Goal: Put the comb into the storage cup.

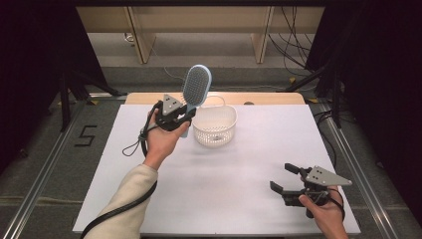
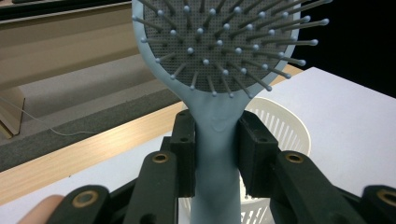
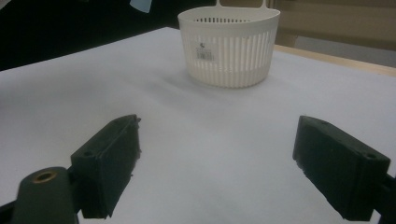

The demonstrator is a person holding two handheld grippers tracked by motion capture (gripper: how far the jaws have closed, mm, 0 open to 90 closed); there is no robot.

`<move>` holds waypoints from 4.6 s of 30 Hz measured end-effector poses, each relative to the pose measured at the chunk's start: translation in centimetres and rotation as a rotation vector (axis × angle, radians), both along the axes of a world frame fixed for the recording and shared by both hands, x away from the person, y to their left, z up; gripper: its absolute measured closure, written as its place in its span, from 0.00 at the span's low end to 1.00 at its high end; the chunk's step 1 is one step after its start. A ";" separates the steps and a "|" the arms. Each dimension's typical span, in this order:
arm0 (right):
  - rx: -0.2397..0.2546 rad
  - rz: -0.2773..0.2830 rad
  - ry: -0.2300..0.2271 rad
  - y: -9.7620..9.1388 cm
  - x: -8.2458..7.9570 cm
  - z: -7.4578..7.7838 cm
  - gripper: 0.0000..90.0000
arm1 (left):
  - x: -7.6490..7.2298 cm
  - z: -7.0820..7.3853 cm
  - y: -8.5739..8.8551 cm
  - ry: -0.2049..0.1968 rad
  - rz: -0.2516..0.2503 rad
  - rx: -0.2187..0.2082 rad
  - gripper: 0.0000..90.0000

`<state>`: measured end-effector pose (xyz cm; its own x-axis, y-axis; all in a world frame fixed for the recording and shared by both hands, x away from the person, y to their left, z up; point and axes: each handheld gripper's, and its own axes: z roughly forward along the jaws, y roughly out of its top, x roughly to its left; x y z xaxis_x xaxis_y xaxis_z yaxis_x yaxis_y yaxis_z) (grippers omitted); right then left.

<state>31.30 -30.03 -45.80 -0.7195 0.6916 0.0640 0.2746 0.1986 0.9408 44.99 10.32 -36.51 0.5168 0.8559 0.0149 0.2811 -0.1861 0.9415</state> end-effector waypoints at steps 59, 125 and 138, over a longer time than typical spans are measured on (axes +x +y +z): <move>0.002 0.003 0.002 0.0 0.0 0.0 0.17 | 1.0 0.7 -1.4 0.007 -0.019 -0.017 0.78; 0.008 0.006 0.003 0.0 0.0 0.0 0.17 | 2.3 2.1 -3.2 0.004 -0.052 -0.027 0.78; 0.006 0.005 0.002 0.0 0.0 0.0 0.17 | 2.5 2.2 -3.3 0.003 -0.051 -0.030 0.78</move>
